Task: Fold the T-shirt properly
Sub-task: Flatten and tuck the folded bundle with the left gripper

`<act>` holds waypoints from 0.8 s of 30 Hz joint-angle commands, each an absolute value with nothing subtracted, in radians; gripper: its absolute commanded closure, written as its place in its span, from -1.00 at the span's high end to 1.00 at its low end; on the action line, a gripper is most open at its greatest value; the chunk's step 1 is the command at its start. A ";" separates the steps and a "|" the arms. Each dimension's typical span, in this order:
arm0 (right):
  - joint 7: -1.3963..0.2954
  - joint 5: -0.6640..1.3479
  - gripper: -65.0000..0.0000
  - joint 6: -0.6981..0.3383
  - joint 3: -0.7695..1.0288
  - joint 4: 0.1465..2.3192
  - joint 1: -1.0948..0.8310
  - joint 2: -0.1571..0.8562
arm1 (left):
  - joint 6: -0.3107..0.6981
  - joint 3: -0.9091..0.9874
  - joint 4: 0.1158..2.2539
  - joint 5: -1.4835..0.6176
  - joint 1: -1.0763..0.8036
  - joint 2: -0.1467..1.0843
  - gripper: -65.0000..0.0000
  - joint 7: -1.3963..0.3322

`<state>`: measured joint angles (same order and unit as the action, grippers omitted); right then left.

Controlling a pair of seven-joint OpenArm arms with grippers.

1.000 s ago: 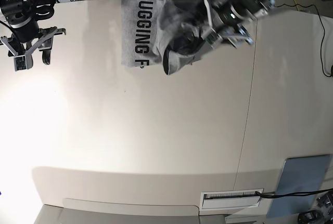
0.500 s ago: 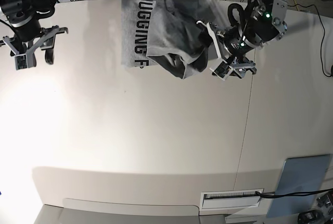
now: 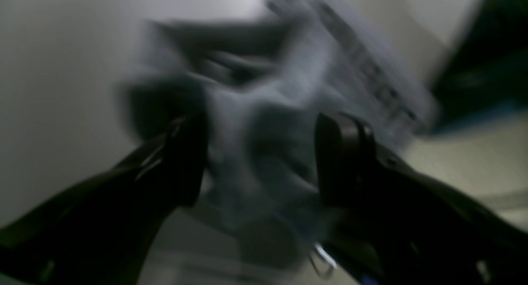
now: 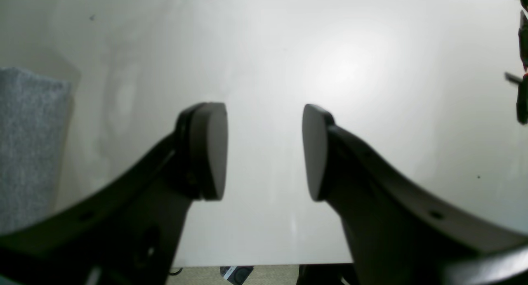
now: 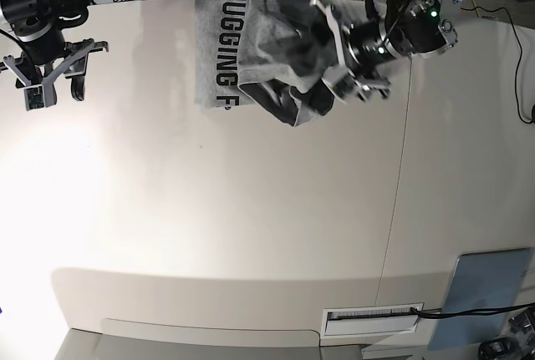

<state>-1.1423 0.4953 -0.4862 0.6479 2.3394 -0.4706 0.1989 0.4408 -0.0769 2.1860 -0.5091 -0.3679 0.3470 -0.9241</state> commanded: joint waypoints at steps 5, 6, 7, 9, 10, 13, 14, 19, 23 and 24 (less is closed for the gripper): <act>-1.115 0.497 -0.11 -0.482 0.654 2.356 -0.471 0.211 | 0.520 -0.076 2.201 -0.547 -0.376 0.352 -0.15 -0.956; -1.115 0.497 -0.11 -0.482 0.654 2.356 -0.471 0.211 | 0.546 -0.076 2.199 -0.566 -0.384 0.352 -0.38 -0.982; -1.114 0.497 -0.11 -0.482 0.654 2.356 -0.471 0.211 | 0.565 -0.076 2.197 -0.578 -0.393 0.352 -0.64 -1.011; -1.113 0.497 -0.11 -0.482 0.654 2.356 -0.471 0.211 | 0.598 -0.074 2.197 -0.580 -0.415 0.352 -1.00 -1.089; -1.113 0.497 -0.11 -0.482 0.654 2.356 -0.471 0.211 | 0.605 -0.067 2.197 -0.580 -0.426 0.352 -1.00 -1.136; -1.110 0.499 -0.11 -0.482 0.654 2.356 -0.471 0.211 | 0.618 -0.002 2.197 -0.581 -0.458 0.371 -1.00 -1.212; -1.110 0.500 -0.11 -0.482 0.654 2.356 -0.471 0.211 | 0.628 0.027 2.197 -0.581 -0.470 0.390 -1.00 -1.211; -1.109 0.500 -0.11 -0.482 0.654 2.356 -0.471 0.211 | 0.630 0.134 2.197 -0.605 -0.492 0.481 -0.07 -1.207; -1.108 0.500 -0.11 -0.482 0.654 2.356 -0.471 0.211 | 0.630 0.149 2.197 -0.636 -0.490 0.539 0.13 -1.211; -1.108 0.500 -0.11 -0.482 0.654 2.356 -0.471 0.211 | 0.628 0.149 2.197 -0.636 -0.490 0.550 0.13 -1.211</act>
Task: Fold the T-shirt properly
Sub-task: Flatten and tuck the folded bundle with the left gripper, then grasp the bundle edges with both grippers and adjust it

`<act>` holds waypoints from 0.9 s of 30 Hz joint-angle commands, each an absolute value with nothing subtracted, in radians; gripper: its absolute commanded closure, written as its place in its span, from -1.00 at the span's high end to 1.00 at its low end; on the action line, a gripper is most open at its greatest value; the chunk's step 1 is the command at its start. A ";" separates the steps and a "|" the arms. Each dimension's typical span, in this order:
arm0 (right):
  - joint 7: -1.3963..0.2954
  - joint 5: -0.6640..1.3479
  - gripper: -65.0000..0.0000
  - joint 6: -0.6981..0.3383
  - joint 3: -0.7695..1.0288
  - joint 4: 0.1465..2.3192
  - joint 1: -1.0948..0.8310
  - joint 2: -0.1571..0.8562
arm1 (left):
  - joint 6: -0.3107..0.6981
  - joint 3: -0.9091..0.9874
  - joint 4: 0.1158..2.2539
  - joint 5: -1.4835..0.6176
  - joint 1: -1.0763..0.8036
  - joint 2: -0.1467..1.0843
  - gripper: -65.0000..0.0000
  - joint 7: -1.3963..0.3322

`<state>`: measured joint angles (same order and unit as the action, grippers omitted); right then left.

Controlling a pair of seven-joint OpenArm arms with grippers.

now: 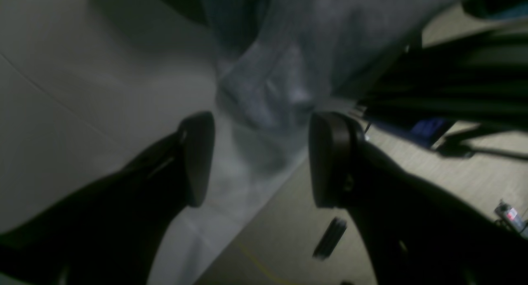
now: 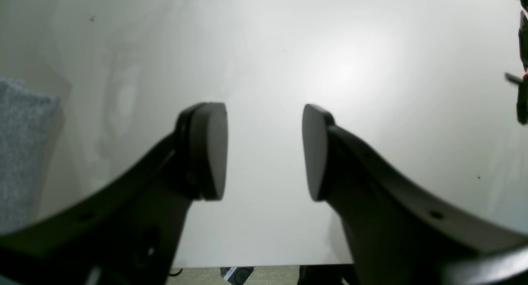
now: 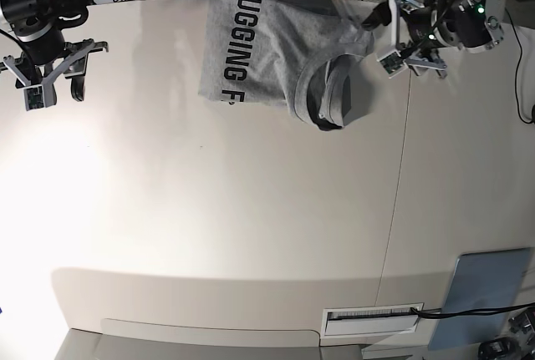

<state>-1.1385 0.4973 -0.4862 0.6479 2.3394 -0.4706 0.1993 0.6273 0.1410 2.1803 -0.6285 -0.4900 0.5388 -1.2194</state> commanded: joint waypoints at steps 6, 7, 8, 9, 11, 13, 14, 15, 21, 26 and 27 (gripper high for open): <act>-1.107 0.534 -0.11 -0.482 0.654 2.356 -0.471 0.210 | 0.626 0.146 2.195 -0.781 -0.503 0.545 -0.22 -1.196; -1.106 0.534 -0.11 -0.482 0.654 2.356 -0.471 0.210 | 0.626 0.143 2.191 -0.814 -0.512 0.545 -0.44 -1.177; -1.106 0.533 -0.11 -0.482 0.654 2.356 -0.470 0.210 | 0.626 0.138 2.186 -0.827 -0.522 0.545 -0.68 -1.151; -1.106 0.534 -0.11 -0.482 0.654 2.356 -0.471 0.210 | 0.626 0.133 2.181 -0.827 -0.532 0.543 -0.90 -1.124; -1.106 0.534 -0.11 -0.482 0.654 2.356 -0.471 0.210 | 0.626 0.123 2.174 -0.827 -0.548 0.543 -1.00 -1.097; -1.106 0.534 -0.11 -0.482 0.654 2.356 -0.470 0.210 | 0.627 0.104 2.173 -0.827 -0.554 0.543 -1.00 -1.100; -1.106 0.534 -0.11 -0.482 0.654 2.356 -0.468 0.210 | 0.627 0.085 2.173 -0.827 -0.554 0.543 -1.00 -1.099; -1.106 0.534 -0.12 -0.482 0.654 2.356 -0.468 0.210 | 0.627 0.060 2.172 -0.826 -0.554 0.543 -1.00 -1.097; -1.109 0.533 -0.12 -0.482 0.654 2.356 -0.466 0.210 | 0.591 -0.136 2.051 -0.623 -0.509 0.543 -1.00 -0.975; -1.109 0.534 -0.12 -0.482 0.654 2.356 -0.466 0.210 | 0.542 -0.216 1.862 -0.564 -0.375 0.543 -1.00 -0.956; -1.109 0.533 -0.11 -0.482 0.654 2.356 -0.465 0.210 | 0.543 -0.223 1.827 -0.563 -0.346 0.543 -1.00 -0.947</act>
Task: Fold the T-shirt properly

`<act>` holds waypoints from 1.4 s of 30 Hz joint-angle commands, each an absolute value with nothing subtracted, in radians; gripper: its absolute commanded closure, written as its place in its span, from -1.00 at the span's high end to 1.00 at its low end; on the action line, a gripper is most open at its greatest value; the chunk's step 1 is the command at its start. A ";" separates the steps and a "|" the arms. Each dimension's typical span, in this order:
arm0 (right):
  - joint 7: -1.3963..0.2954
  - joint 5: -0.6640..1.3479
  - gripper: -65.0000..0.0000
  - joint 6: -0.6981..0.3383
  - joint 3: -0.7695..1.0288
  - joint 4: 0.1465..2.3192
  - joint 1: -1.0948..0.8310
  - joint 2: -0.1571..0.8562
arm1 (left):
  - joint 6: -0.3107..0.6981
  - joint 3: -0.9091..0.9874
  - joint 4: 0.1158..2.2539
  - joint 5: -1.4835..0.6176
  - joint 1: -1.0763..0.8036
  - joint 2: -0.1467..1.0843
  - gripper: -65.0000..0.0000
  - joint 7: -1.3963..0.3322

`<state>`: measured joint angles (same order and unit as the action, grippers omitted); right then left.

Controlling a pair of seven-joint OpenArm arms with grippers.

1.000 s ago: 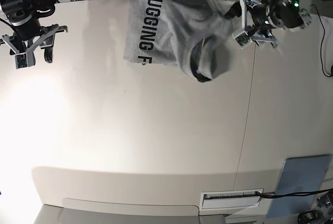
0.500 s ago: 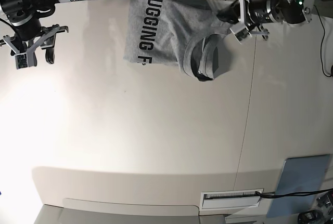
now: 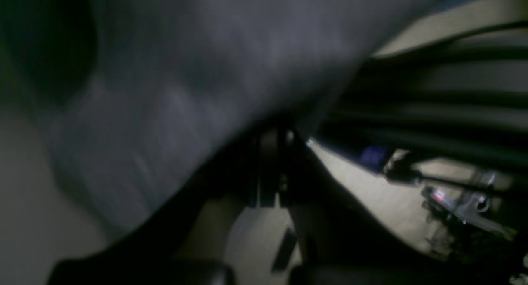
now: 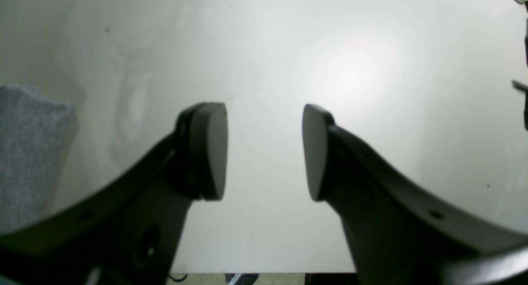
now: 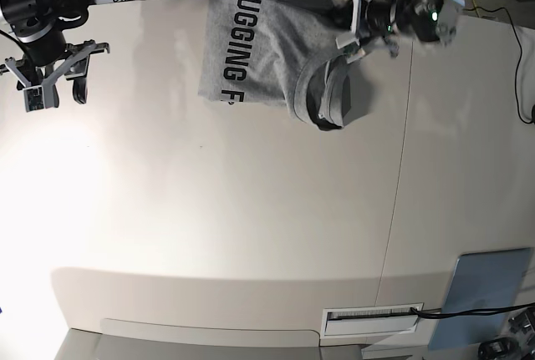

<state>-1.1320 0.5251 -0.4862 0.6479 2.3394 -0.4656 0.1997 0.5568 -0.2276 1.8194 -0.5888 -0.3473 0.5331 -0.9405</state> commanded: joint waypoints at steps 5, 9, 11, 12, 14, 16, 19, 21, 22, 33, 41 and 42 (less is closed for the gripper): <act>-1.109 0.533 -0.12 -0.482 0.654 2.356 -0.466 0.210 | 0.474 -0.227 1.680 -0.454 -0.195 0.543 -1.00 -0.834; -1.105 0.535 -0.12 -0.482 0.654 2.356 -0.466 0.210 | 0.414 -0.227 1.607 -0.419 -0.078 0.536 -1.00 -0.693; -1.097 0.535 -0.11 -0.482 0.654 2.356 -0.466 0.210 | 0.414 -0.227 1.589 -0.418 -0.025 0.506 -1.00 -0.669; -1.091 0.535 -0.12 -0.482 0.653 2.356 -0.466 0.210 | 0.414 -0.227 1.586 -0.418 -0.002 0.487 -1.00 -0.671; -1.068 0.534 -0.13 -0.482 0.638 2.356 -0.466 0.207 | 0.374 -0.227 1.588 -0.422 0.037 0.459 -1.00 -0.672; -1.033 0.529 -0.28 -0.487 0.591 2.356 -0.464 0.208 | 0.307 -0.224 1.603 -0.423 0.060 0.448 -1.00 -0.695; -1.006 0.496 -0.64 -0.503 0.479 2.247 -0.430 0.208 | 0.272 -0.210 1.651 -0.422 0.063 0.452 -1.00 -0.775; -1.000 0.496 -0.82 -0.524 0.402 2.146 -0.381 0.208 | 0.273 -0.179 1.679 -0.429 0.046 0.452 -1.00 -0.812; -0.999 0.496 -0.88 -0.535 0.362 2.099 -0.352 0.208 | 0.273 -0.157 1.691 -0.440 0.031 0.452 -1.00 -0.827; -1.025 0.445 -0.95 -0.545 0.047 1.811 -0.208 0.208 | 0.341 0.009 1.724 -0.654 -0.235 0.446 -1.00 -0.910; -1.058 0.456 -0.95 -0.544 0.036 1.811 -0.261 0.207 | 0.419 0.009 1.721 -0.756 -0.340 0.358 -1.00 -0.885; -1.050 0.460 -0.95 -0.548 0.033 1.812 -0.275 0.208 | 0.419 0.009 1.720 -0.754 -0.335 0.342 -1.00 -0.873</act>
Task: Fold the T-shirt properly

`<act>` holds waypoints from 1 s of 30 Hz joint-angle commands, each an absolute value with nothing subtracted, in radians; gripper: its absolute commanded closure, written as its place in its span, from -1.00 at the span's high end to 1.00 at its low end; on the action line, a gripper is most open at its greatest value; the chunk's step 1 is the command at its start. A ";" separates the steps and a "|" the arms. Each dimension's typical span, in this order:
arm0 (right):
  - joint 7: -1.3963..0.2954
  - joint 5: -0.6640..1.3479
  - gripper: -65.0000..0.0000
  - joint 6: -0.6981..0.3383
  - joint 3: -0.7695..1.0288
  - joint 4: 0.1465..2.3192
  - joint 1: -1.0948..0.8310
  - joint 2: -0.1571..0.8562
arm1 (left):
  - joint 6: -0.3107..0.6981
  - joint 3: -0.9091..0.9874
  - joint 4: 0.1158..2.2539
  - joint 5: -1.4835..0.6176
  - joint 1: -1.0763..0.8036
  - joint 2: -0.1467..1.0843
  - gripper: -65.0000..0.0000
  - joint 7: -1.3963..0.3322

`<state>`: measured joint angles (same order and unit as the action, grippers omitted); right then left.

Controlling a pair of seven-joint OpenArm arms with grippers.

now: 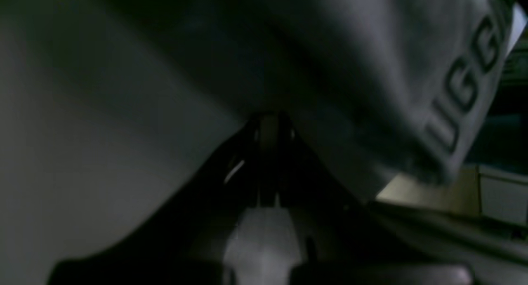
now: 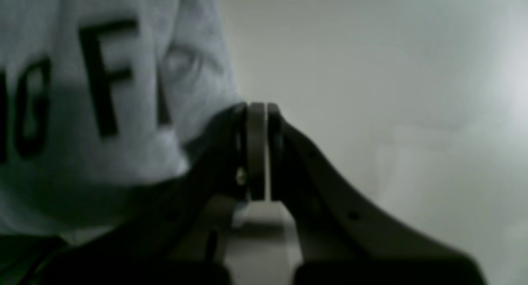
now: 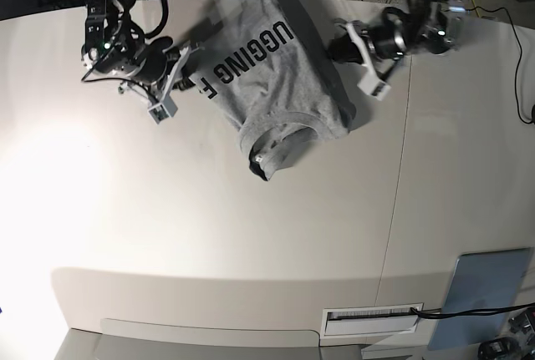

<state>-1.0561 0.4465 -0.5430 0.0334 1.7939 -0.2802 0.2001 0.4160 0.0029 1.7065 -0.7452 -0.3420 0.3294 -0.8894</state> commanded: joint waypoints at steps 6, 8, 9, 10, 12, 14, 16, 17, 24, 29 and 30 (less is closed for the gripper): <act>-1.029 0.526 -0.95 -0.606 -0.021 1.812 -0.344 0.208 | 0.409 0.009 1.719 -0.651 -0.256 0.271 -1.00 -0.843; -1.019 0.526 -0.95 -0.606 -0.064 1.813 -0.350 0.208 | 0.373 0.009 1.719 -0.608 -0.220 0.266 -1.00 -0.817; -1.019 0.526 -0.95 -0.606 -0.088 1.813 -0.350 0.208 | 0.353 0.009 1.719 -0.585 -0.201 0.266 -1.00 -0.807; -1.018 0.526 -0.95 -0.605 -0.109 1.813 -0.349 0.208 | 0.331 0.009 1.719 -0.559 -0.183 0.267 -1.00 -0.805; -1.012 0.523 -0.96 -0.589 -0.133 1.813 -0.349 0.208 | 0.304 0.010 1.719 -0.513 -0.154 0.268 -1.00 -0.809; -0.995 0.522 -0.96 -0.551 -0.123 1.813 -0.350 0.209 | 0.275 0.010 1.720 -0.501 -0.138 0.284 -1.00 -0.821; -0.986 0.523 -0.96 -0.541 -0.078 1.820 -0.353 0.214 | 0.249 0.020 1.729 -0.501 -0.142 0.305 -1.00 -0.824; -0.987 0.523 -0.96 -0.542 -0.041 1.831 -0.360 0.214 | 0.243 0.033 1.743 -0.502 -0.154 0.316 -1.00 -0.827; -0.970 0.523 -1.00 -0.591 0.301 2.037 -0.514 0.213 | 0.244 0.212 1.987 -0.509 -0.360 0.321 -1.00 -0.830; -1.030 0.551 -1.00 -0.592 0.492 2.133 -0.681 0.213 | 0.280 0.311 2.114 -0.525 -0.585 0.321 -1.00 -0.830; -1.049 0.570 -1.00 -0.594 0.523 2.138 -0.718 0.213 | 0.289 0.319 2.115 -0.538 -0.628 0.321 -1.00 -0.830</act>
